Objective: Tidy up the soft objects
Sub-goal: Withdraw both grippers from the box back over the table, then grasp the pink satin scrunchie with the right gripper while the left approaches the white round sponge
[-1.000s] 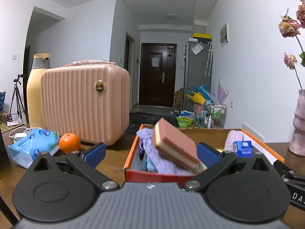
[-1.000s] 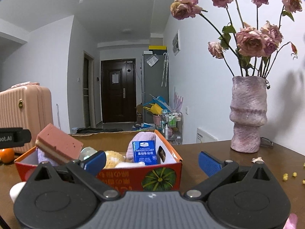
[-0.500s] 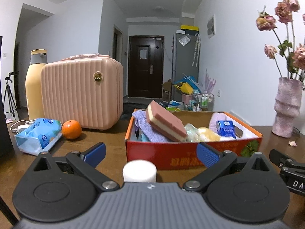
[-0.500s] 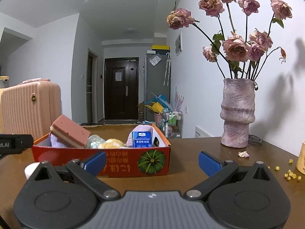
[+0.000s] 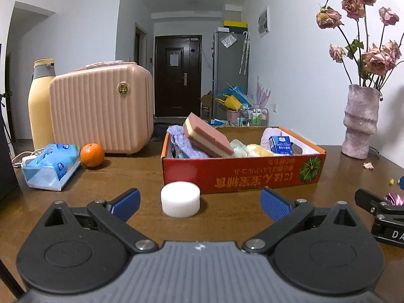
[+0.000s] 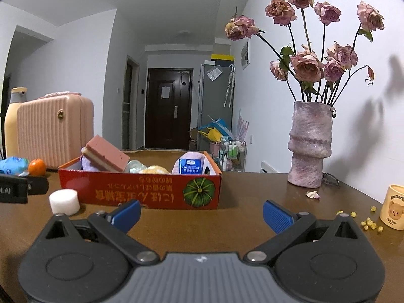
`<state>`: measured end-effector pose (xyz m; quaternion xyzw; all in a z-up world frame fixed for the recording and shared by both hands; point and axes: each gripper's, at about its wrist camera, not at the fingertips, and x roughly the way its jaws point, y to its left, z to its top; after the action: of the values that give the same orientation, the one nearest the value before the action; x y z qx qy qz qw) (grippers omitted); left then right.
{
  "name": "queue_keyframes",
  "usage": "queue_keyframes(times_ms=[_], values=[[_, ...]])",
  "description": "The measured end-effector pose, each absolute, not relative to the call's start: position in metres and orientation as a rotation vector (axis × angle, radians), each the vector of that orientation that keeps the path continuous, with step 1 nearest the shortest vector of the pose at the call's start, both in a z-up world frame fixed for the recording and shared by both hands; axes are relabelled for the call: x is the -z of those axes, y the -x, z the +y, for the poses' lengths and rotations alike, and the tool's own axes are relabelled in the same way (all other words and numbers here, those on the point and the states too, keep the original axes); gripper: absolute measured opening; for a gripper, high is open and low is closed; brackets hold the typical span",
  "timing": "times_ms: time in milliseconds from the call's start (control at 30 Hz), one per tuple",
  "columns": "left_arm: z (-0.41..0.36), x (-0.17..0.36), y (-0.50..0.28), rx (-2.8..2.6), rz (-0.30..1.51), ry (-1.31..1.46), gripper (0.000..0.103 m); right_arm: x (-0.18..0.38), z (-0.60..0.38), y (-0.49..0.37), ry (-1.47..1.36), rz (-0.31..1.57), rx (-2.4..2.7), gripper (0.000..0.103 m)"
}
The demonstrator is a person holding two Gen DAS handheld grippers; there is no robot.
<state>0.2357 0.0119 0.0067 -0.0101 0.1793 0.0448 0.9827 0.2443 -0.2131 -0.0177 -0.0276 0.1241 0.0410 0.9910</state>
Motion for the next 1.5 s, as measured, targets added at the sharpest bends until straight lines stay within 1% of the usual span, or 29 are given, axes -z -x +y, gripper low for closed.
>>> queue_keyframes(times_ms=[467, 767, 1267, 1500], values=[[0.008, -0.004, -0.228, -0.063, 0.381, 0.006, 0.103, 0.019, -0.219, -0.227, 0.097, 0.263, -0.037, 0.103], [0.008, -0.002, -0.231, -0.064, 0.400, 0.004, 0.103, 0.019, -0.248, -0.230, 0.087, 0.291, 0.059, 0.103], [0.006, 0.002, -0.235, -0.068, 0.421, -0.009, 0.103, 0.040, -0.297, -0.282, 0.018, 0.527, 0.131, 0.103], [0.004, 0.005, -0.236, -0.072, 0.429, -0.017, 0.103, 0.047, -0.312, -0.303, -0.037, 0.595, 0.134, 0.103]])
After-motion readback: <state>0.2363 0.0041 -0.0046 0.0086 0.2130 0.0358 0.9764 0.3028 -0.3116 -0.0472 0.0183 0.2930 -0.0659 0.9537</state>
